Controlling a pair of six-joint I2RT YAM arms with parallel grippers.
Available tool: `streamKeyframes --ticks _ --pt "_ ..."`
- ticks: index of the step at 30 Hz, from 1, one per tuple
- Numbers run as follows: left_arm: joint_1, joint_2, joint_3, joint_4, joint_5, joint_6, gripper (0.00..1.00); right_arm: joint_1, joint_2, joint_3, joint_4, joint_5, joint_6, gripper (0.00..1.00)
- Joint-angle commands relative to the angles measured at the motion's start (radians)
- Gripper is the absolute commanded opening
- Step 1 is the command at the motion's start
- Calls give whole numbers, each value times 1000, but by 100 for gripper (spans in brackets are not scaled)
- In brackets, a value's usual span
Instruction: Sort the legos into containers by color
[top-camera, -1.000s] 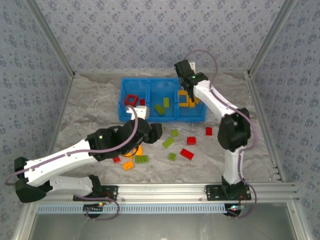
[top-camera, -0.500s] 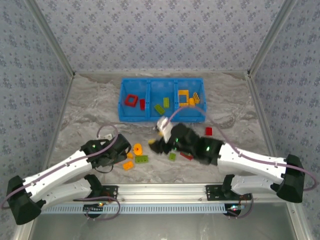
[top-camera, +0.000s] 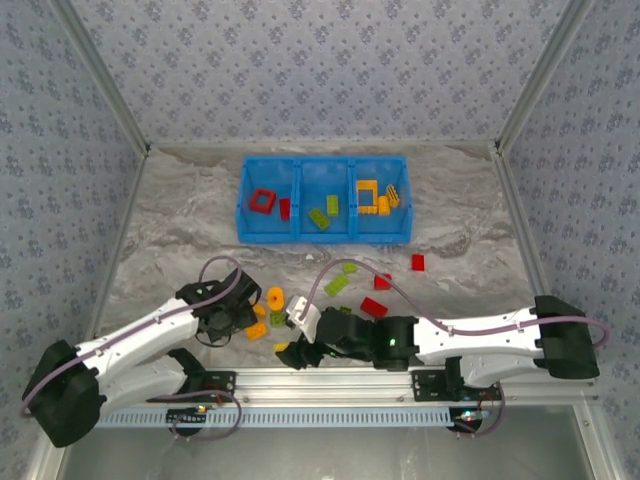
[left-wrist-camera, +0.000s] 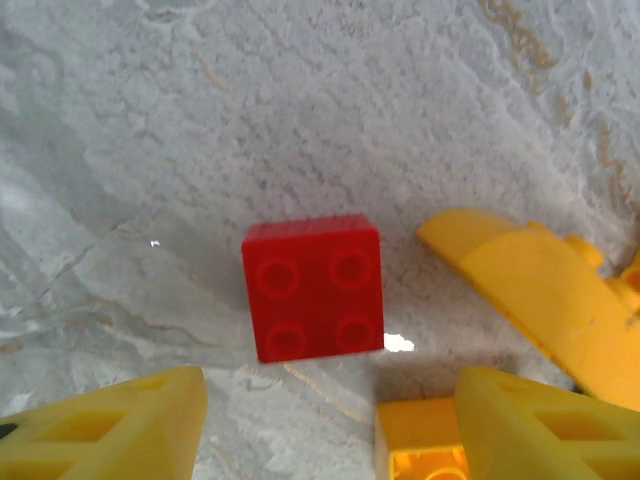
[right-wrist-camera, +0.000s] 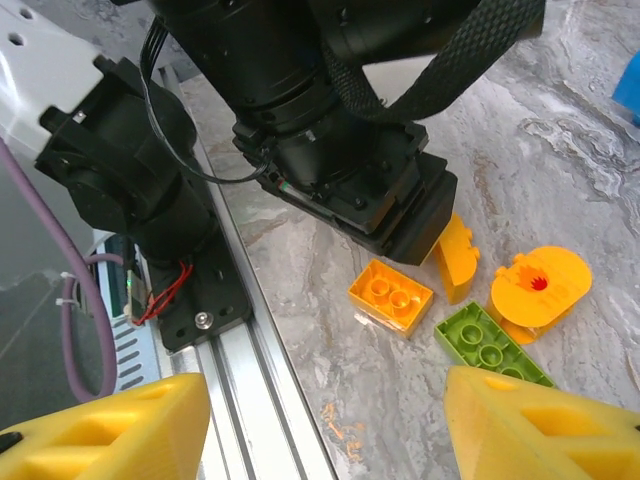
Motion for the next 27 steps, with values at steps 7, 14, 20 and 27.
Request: streamKeyframes --ticks 7,14,20,27 --pt "86 86 -11 71 17 112 56 4 2 40 16 45 28 65" --pt "99 133 -36 150 -1 140 42 -2 4 34 27 33 30 65" --pt "98 86 -10 83 -37 136 26 -4 -2 35 55 29 17 65" --pt "98 13 268 -88 -92 259 24 -34 -75 49 108 197 -41 64"
